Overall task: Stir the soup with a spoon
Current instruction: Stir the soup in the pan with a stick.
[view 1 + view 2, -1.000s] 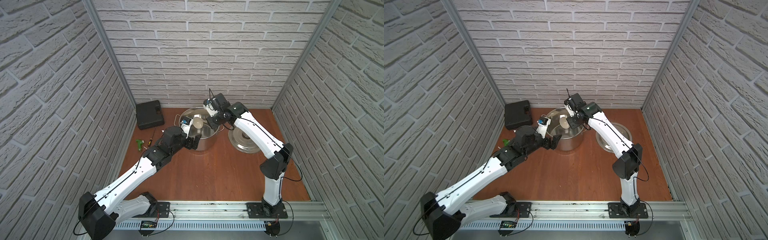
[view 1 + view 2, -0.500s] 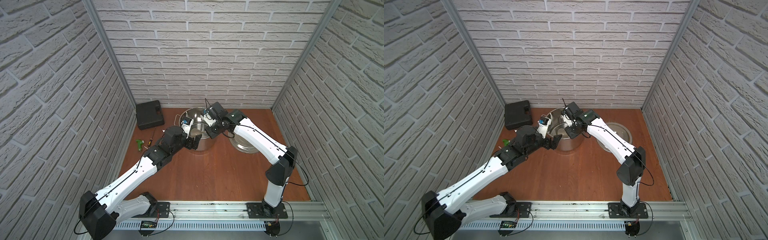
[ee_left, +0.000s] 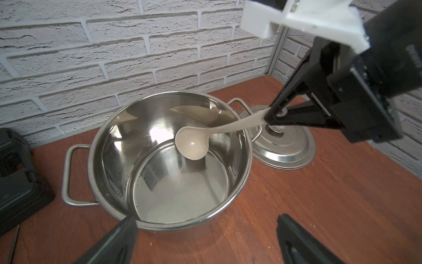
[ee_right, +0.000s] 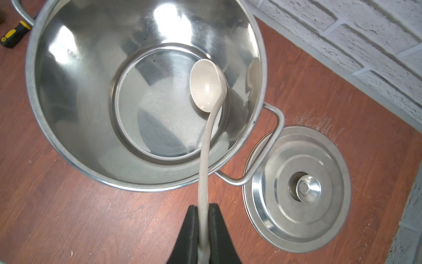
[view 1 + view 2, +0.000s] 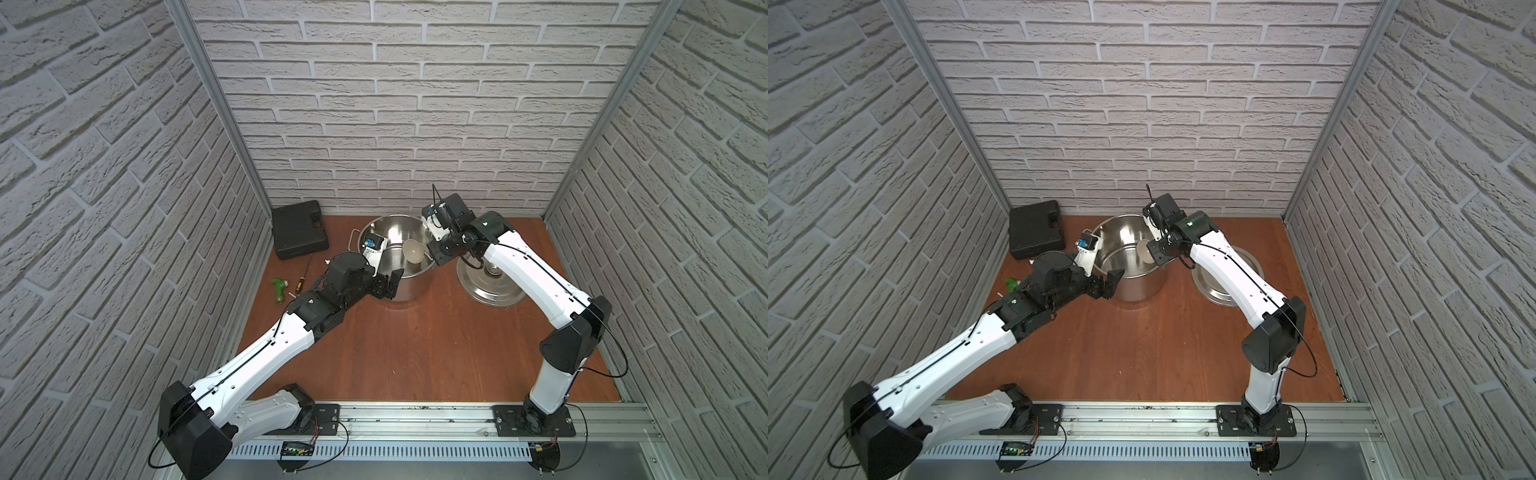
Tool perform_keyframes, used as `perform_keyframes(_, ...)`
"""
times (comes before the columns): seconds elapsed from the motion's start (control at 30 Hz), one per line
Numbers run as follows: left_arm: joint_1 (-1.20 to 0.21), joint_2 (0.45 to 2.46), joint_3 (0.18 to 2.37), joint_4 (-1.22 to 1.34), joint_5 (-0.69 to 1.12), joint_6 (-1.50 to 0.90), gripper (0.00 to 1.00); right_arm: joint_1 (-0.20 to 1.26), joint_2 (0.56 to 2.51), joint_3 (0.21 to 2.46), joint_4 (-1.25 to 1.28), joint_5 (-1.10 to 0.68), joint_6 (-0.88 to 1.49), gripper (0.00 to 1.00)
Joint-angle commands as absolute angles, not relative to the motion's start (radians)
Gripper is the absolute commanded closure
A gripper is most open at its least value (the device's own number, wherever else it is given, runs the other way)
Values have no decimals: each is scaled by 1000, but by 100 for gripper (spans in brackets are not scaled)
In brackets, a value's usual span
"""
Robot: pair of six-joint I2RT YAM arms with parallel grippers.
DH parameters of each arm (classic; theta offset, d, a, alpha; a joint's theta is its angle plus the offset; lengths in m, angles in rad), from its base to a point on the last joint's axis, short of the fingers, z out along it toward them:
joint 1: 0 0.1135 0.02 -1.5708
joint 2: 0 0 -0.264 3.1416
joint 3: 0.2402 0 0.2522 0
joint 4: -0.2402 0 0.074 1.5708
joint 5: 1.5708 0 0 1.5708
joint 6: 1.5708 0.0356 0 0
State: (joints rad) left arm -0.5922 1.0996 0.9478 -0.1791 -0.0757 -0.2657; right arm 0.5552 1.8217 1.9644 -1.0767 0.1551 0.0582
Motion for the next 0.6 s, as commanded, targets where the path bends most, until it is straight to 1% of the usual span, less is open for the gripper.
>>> perform_keyframes(0.0,-598,1081,963,-130,-76,-267,2,563,1860,2043,-1040,135,80,97)
perform_keyframes(0.3,-597,1079,952,-126,-90,-267,2,618,1968,2196,-1073,81,83,97)
perform_keyframes(0.43,-597,1073,940,-120,-93,-267,2,646,1964,2189,-1086,68,85,97)
perform_keyframes(0.57,-597,1062,924,-120,-98,-268,2,666,1920,2122,-1087,68,87,97)
